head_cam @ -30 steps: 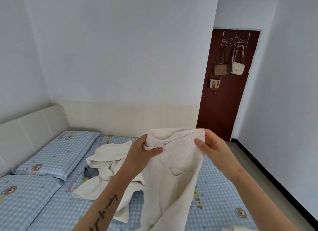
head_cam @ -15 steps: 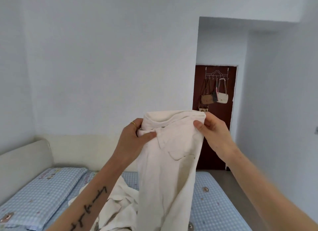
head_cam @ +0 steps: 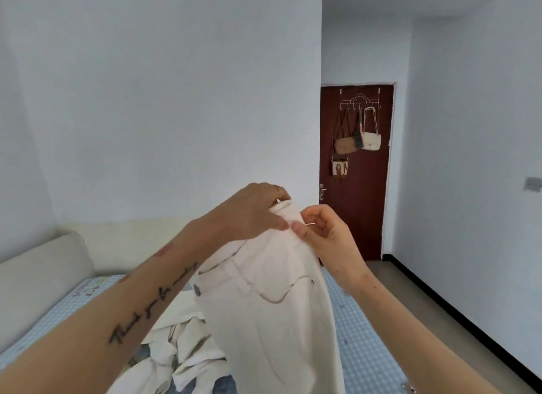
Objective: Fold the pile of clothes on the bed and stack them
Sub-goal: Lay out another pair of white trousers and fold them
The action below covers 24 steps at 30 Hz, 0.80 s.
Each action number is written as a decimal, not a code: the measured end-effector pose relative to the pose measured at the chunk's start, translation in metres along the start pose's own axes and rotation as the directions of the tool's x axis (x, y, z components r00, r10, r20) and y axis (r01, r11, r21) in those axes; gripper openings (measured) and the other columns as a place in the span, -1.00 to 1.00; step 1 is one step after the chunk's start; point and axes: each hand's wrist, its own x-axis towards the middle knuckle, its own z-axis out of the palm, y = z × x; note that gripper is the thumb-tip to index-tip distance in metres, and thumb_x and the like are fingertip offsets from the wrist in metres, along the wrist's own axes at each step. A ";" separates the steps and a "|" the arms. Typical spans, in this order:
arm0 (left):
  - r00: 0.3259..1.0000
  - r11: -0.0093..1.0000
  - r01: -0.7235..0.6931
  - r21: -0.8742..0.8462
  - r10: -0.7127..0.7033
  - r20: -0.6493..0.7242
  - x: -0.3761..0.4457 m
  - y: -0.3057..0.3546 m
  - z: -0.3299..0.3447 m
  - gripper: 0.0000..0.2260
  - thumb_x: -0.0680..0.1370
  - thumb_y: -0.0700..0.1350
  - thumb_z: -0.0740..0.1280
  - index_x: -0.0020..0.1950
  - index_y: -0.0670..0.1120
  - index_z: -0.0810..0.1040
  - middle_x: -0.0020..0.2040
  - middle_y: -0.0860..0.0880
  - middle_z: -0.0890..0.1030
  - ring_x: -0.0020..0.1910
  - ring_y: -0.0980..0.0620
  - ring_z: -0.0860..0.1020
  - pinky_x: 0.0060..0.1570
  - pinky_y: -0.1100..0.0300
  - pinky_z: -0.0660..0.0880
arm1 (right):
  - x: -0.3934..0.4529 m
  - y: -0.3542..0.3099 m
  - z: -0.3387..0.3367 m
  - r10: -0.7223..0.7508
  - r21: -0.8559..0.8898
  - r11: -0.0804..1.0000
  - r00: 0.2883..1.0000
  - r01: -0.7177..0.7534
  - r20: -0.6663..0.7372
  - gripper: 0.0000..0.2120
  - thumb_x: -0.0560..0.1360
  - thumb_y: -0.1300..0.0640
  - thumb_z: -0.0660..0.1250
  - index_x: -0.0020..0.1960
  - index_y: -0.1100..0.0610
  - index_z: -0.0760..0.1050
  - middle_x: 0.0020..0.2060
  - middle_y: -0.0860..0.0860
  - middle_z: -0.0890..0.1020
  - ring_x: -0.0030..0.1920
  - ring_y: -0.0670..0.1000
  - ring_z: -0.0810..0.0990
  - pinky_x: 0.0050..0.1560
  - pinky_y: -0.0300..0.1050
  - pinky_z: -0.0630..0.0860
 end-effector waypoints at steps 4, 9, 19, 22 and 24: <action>1.000 1.000 0.005 -0.029 -0.006 -0.021 -0.009 -0.007 0.000 -0.84 0.44 -0.10 0.40 -0.03 -0.11 0.55 -0.16 0.03 0.58 -0.13 0.02 0.51 -0.23 0.33 0.33 | -0.022 0.032 -0.009 0.108 -0.145 0.984 0.994 -0.103 0.029 -0.76 0.51 0.06 0.35 0.03 0.19 0.41 -0.23 -0.05 0.54 -0.27 -0.15 0.48 -0.25 -0.27 0.44; 0.999 0.999 -0.015 -0.035 0.013 -0.049 -0.007 0.001 -0.016 -0.79 0.46 -0.12 0.40 0.09 -0.02 0.59 -0.06 0.09 0.63 -0.05 0.11 0.54 -0.07 0.33 0.39 | -0.031 0.041 -0.015 0.085 -0.193 0.979 0.990 -0.062 0.111 -0.79 0.54 0.01 0.30 0.09 0.11 0.50 -0.01 -0.06 0.64 -0.01 -0.11 0.62 -0.04 -0.27 0.54; 0.987 0.994 -0.105 0.031 0.108 -0.122 0.011 0.046 -0.027 -0.76 0.47 -0.12 0.39 0.13 0.02 0.59 -0.01 0.17 0.61 -0.02 0.19 0.52 -0.11 0.58 0.30 | -0.030 0.036 -0.042 0.042 -0.117 0.992 0.998 -0.036 0.052 -0.84 0.52 0.11 0.35 0.04 0.11 0.43 -0.01 -0.05 0.62 0.07 -0.03 0.61 0.11 -0.01 0.54; 0.978 0.987 -0.139 0.078 0.149 -0.143 0.022 0.065 -0.038 -0.72 0.47 -0.10 0.40 0.18 0.01 0.58 0.05 0.15 0.60 0.03 0.19 0.51 -0.05 0.47 0.33 | -0.027 0.023 -0.056 0.016 -0.128 0.992 0.999 -0.012 0.028 -0.85 0.52 0.12 0.35 0.07 0.09 0.48 -0.06 -0.01 0.68 -0.04 -0.02 0.65 0.05 0.04 0.57; 0.970 0.981 -0.156 0.117 0.174 -0.167 0.030 0.077 -0.048 -0.70 0.47 -0.08 0.40 0.20 0.00 0.57 0.07 0.13 0.59 0.06 0.18 0.50 0.03 0.35 0.32 | -0.022 0.010 -0.066 -0.025 -0.119 0.993 1.000 0.023 -0.015 -0.90 0.51 0.12 0.36 0.00 0.12 0.51 -0.10 0.03 0.68 -0.12 -0.03 0.63 -0.02 0.02 0.56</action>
